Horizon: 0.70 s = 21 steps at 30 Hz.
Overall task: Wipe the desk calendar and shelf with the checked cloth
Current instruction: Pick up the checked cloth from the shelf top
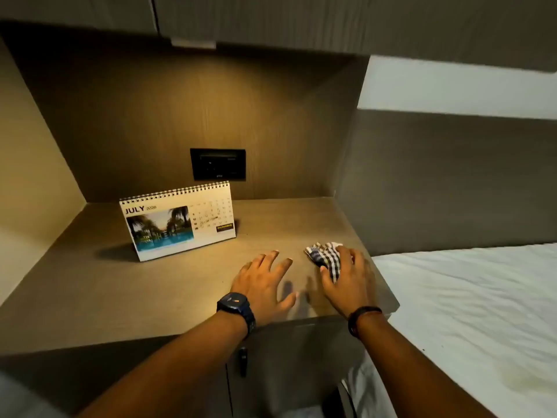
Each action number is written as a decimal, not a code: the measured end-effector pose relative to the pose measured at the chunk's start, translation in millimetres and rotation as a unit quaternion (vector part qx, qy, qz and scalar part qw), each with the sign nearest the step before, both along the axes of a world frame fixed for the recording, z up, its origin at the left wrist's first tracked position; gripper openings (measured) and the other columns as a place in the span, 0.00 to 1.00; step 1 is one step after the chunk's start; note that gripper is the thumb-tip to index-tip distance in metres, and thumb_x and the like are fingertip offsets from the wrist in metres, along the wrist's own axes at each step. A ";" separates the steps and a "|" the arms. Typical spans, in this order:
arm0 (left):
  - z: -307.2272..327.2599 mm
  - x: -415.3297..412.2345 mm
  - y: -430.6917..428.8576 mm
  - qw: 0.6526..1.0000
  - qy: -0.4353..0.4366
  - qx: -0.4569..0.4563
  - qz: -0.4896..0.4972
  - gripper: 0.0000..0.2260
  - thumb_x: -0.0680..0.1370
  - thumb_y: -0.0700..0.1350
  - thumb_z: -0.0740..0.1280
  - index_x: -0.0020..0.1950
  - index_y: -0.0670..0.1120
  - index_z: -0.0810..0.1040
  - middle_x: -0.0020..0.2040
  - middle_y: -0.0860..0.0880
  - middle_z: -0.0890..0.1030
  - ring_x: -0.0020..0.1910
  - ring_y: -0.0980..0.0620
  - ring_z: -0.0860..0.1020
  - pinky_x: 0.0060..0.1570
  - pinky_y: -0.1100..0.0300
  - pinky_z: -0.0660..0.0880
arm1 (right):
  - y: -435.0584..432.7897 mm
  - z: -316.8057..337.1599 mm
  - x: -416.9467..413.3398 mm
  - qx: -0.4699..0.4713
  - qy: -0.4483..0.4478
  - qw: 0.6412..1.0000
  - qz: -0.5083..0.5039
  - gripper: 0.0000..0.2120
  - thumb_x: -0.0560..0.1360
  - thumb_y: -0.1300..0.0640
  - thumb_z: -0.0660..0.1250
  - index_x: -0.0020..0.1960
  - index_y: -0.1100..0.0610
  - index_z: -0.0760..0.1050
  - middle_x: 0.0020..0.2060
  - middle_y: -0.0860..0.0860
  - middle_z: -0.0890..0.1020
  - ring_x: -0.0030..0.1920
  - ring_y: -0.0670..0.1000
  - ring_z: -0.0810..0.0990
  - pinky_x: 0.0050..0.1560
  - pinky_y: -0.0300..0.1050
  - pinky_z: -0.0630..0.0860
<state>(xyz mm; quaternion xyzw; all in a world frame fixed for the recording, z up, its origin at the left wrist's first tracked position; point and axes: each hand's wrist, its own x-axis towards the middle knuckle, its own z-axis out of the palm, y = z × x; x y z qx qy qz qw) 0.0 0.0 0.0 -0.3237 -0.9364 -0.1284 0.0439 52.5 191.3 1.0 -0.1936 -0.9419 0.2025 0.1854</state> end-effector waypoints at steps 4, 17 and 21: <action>-33.5 -23.3 10.9 0.999 -0.019 -0.040 0.021 0.35 0.69 0.70 0.52 0.73 0.57 0.56 0.77 0.46 0.56 0.74 0.44 0.54 0.70 0.45 0.53 | 13.6 -24.5 -24.2 -0.009 -0.061 0.998 -0.010 0.29 0.72 0.43 0.63 0.70 0.49 0.60 0.69 0.58 0.67 0.67 0.60 0.68 0.66 0.59 0.69; -63.5 -39.4 16.1 0.995 -0.069 -0.061 0.037 0.39 0.67 0.76 0.43 0.75 0.58 0.49 0.78 0.48 0.52 0.76 0.45 0.47 0.72 0.45 0.44 | 17.6 -45.1 -55.4 -0.037 -0.027 0.999 -0.021 0.22 0.74 0.61 0.60 0.67 0.50 0.70 0.63 0.56 0.76 0.59 0.61 0.69 0.62 0.57 0.71; -28.3 -56.3 -5.4 0.998 -0.032 -0.048 0.037 0.37 0.70 0.72 0.48 0.75 0.56 0.51 0.78 0.46 0.51 0.76 0.45 0.49 0.72 0.45 0.47 | -8.9 -37.6 -70.0 -0.116 0.034 0.992 -0.030 0.22 0.73 0.64 0.60 0.66 0.52 0.72 0.60 0.57 0.78 0.57 0.60 0.70 0.60 0.54 0.71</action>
